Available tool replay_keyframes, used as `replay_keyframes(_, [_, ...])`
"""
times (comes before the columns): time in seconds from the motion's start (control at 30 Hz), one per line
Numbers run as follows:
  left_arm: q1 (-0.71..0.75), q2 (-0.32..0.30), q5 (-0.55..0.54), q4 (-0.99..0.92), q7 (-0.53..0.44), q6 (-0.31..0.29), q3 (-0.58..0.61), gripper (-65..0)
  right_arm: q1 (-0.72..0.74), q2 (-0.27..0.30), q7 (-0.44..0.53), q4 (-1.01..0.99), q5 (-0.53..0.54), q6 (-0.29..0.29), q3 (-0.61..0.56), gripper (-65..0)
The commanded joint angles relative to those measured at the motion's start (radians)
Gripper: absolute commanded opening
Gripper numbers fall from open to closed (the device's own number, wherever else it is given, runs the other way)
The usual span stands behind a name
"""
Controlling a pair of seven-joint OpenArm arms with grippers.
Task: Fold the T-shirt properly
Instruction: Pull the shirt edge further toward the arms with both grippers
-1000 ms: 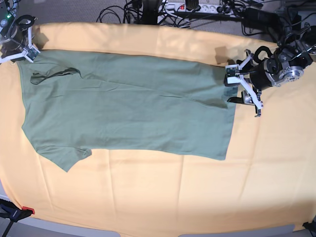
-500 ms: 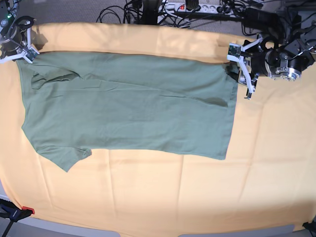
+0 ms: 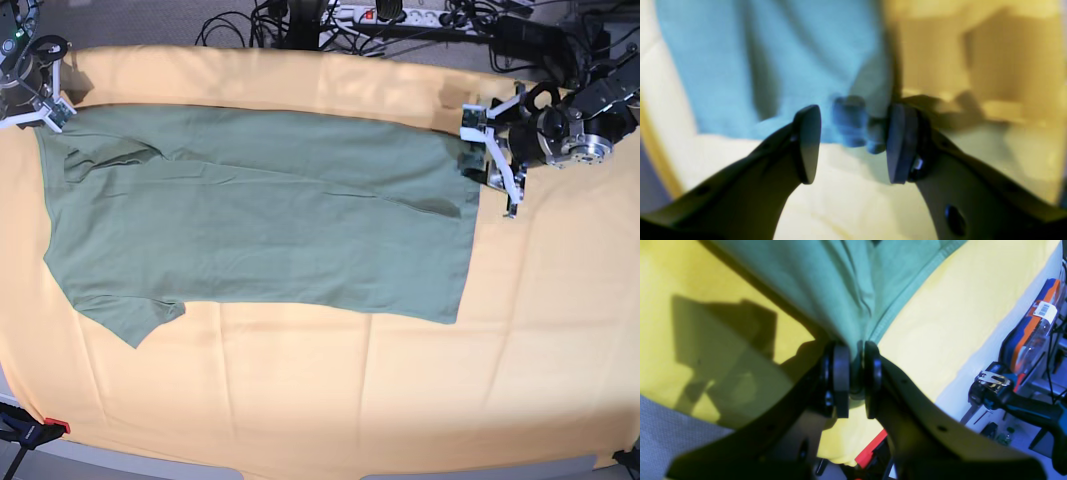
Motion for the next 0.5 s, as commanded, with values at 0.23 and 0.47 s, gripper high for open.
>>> replay_keyframes(0.23, [-0.013,-0.019,-0.039,0.007,-0.010,-0.013,-0.011,-33.8,-0.002,0.018,-0.005,0.011,-0.011,-0.015,0.010,-54.3])
replay_keyframes(0.47, [-0.013,-0.019,-0.038,0.006,-0.013,-0.037,-0.011,-41.8,-0.002,0.018,-0.004,0.011,-0.005,-0.015,0.010,-54.3])
